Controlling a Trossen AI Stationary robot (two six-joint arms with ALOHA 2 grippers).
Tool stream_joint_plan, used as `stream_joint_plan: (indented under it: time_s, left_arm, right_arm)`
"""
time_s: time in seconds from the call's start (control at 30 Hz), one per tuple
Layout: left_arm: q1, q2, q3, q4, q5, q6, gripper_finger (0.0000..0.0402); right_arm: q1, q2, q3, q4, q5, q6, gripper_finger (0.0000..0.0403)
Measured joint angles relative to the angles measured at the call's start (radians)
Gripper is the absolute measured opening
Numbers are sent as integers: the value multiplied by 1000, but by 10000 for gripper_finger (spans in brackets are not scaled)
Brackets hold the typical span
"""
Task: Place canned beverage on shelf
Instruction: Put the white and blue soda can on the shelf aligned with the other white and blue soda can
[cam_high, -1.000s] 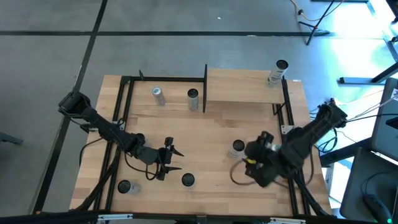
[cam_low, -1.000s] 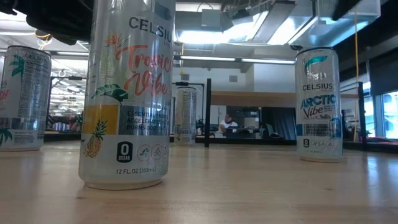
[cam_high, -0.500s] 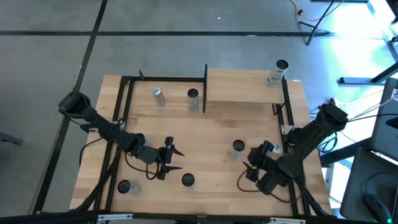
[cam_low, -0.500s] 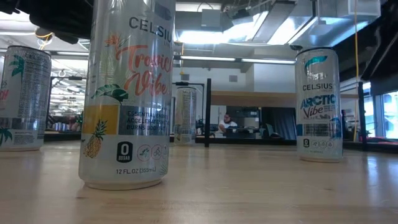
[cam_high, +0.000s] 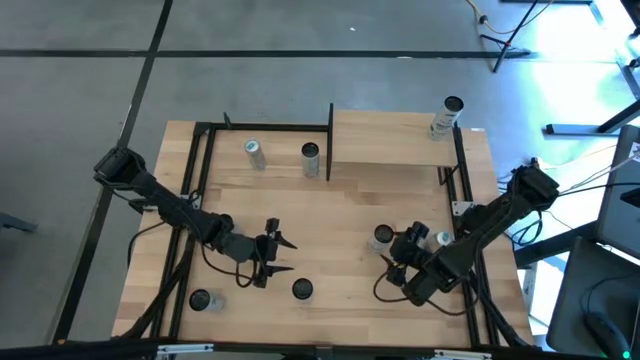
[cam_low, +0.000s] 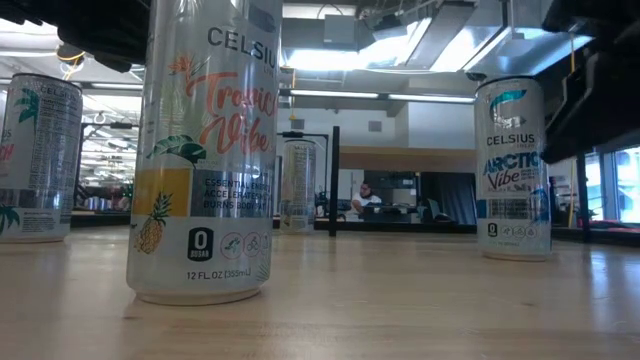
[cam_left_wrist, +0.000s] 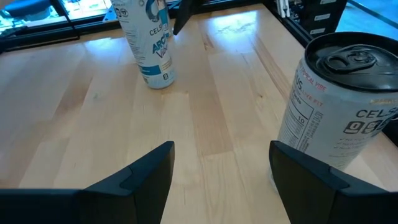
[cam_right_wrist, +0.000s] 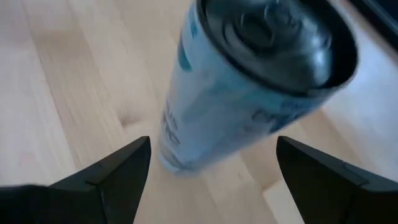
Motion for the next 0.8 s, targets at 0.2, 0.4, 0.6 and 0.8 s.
stream_joint_plan:
  time_s: [0.2, 0.4, 0.6, 0.8]
  left_arm:
    - [0, 0, 0, 0, 0, -1, 247]
    - [0, 0, 0, -1, 0, -1, 247]
    - [0, 0, 0, -1, 0, -2, 247]
    - [0, 0, 0, -1, 0, -2, 247]
  right_arm:
    - [-1, 0, 0, 37, 112, -14, 332]
    - [-1, 0, -58, 194, 239, -26, 332]
    - [-1, 0, -194, 363, 326, 45, 332]
    - [-17, 0, -235, 451, 343, 28, 332]
